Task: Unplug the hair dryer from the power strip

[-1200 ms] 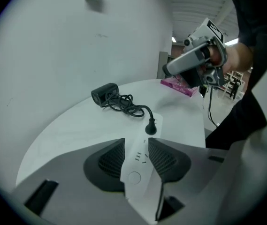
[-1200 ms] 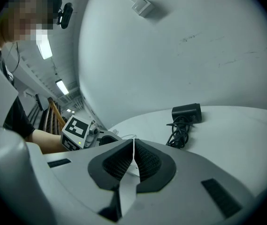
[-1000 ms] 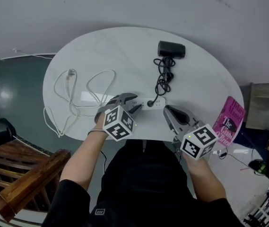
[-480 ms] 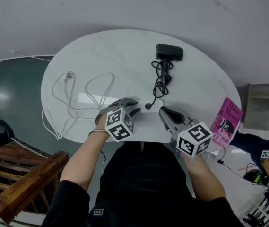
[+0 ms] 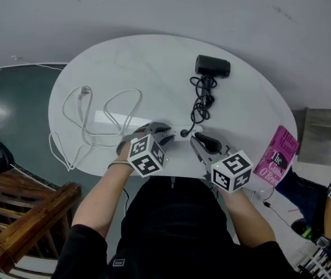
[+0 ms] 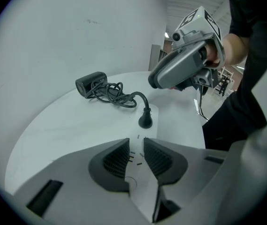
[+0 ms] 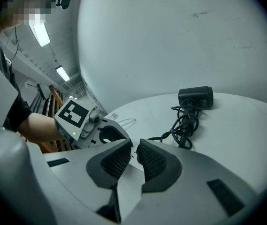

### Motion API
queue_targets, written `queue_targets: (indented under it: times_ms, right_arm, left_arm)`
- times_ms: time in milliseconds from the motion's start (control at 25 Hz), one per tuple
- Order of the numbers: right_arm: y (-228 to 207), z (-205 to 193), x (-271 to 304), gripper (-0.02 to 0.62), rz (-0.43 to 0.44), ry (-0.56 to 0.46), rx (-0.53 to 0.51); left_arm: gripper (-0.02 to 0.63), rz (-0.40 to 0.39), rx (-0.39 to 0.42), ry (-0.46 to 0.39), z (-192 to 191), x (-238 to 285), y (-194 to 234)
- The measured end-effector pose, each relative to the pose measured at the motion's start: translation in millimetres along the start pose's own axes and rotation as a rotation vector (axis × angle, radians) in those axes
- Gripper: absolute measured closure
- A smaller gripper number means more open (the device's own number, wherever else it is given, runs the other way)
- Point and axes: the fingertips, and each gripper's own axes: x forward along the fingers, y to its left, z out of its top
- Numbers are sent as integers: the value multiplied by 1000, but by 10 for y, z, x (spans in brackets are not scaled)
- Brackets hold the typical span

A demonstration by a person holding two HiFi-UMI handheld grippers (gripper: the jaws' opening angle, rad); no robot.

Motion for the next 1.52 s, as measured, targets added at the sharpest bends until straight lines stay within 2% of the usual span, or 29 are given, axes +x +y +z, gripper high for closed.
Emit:
queue_targets:
  times_ms: [120, 160, 240, 440, 640, 920, 1120, 1520]
  right_arm:
    - [-32, -102, 117, 551, 9, 24, -1]
    - [-42, -141, 158, 530, 11, 34, -2]
    - [-59, -208, 237, 448, 10, 51, -10]
    - [-50, -288, 390, 451, -18, 60, -82]
    - [-105, -304, 459, 506, -85, 70, -180]
    - [-57, -282, 467, 519, -144, 78, -306]
    - [-66, -262, 440, 531, -136, 66, -266]
    - [-81, -208, 434, 534, -125, 60, -186]
  left_arm:
    - [505, 0, -8, -8, 6, -9, 5]
    - [505, -1, -8, -9, 8, -10, 5]
    - [505, -4, -6, -7, 9, -5, 5]
    - [508, -9, -20, -13, -3, -12, 7]
    - [512, -10, -21, -10, -13, -2, 19]
    - [512, 5, 2, 3, -18, 11, 12]
    - [512, 10, -23, -8, -18, 12, 21]
    - [512, -5, -10, 2, -15, -4, 32]
